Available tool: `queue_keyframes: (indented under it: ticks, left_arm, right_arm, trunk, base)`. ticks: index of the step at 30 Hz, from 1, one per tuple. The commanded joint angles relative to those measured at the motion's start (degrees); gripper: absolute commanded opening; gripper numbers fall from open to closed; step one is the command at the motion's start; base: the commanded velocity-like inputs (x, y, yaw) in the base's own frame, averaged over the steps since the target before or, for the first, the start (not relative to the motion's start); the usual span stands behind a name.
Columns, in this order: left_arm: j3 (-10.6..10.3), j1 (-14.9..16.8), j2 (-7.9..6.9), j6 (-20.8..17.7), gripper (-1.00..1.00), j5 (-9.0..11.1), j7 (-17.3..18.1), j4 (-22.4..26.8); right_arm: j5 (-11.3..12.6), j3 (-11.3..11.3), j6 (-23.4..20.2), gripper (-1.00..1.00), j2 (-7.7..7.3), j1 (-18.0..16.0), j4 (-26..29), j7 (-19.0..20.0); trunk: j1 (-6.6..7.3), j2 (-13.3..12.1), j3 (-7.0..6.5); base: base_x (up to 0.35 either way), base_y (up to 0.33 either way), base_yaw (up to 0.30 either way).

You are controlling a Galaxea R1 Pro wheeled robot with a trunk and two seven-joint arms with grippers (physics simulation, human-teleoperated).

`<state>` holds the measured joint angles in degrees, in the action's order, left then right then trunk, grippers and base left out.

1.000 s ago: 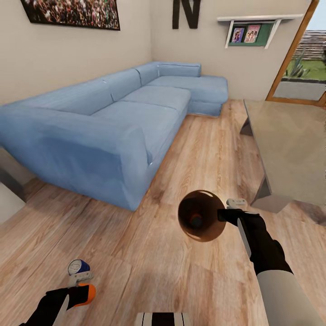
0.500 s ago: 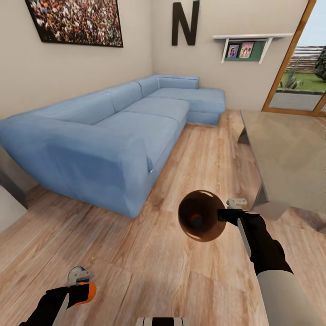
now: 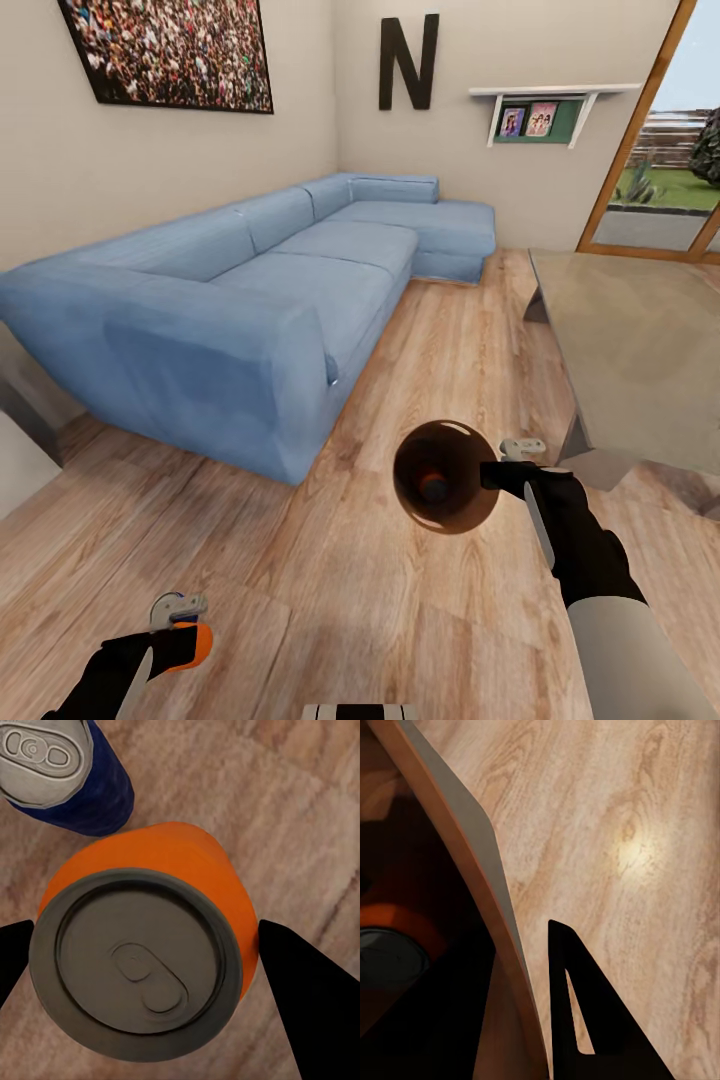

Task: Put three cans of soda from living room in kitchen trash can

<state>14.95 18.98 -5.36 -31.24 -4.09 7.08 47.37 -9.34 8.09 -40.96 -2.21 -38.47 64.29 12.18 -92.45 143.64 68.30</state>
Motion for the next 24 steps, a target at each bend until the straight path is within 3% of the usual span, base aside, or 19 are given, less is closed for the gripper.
queue_keyframes:
  ticks: [1,16,24]
  left_arm:
    - [-0.01,0.0,0.0,0.02,-1.0,-0.04,-0.04,0.0]
    - [-0.01,0.0,0.0,0.02,-1.0,-0.04,-0.04,-0.04]
    - [-0.01,0.0,0.0,-0.05,-1.0,-0.1,-0.04,-0.08]
  right_arm:
    - [0.9,0.0,-0.08,-1.0,0.01,-0.03,0.04,0.31]
    - [0.91,0.0,-0.08,-1.0,0.02,-0.03,0.04,0.31]
    - [0.92,0.0,-0.08,-1.0,0.01,-0.03,0.04,0.31]
  trunk:
    - [0.01,0.0,-0.01]
    - [0.01,0.0,-0.01]
    - [0.01,0.0,-0.01]
  base:
    - [0.0,0.0,0.0]
    - [-0.011,0.0,0.0]
    - [-0.241,0.0,0.0]
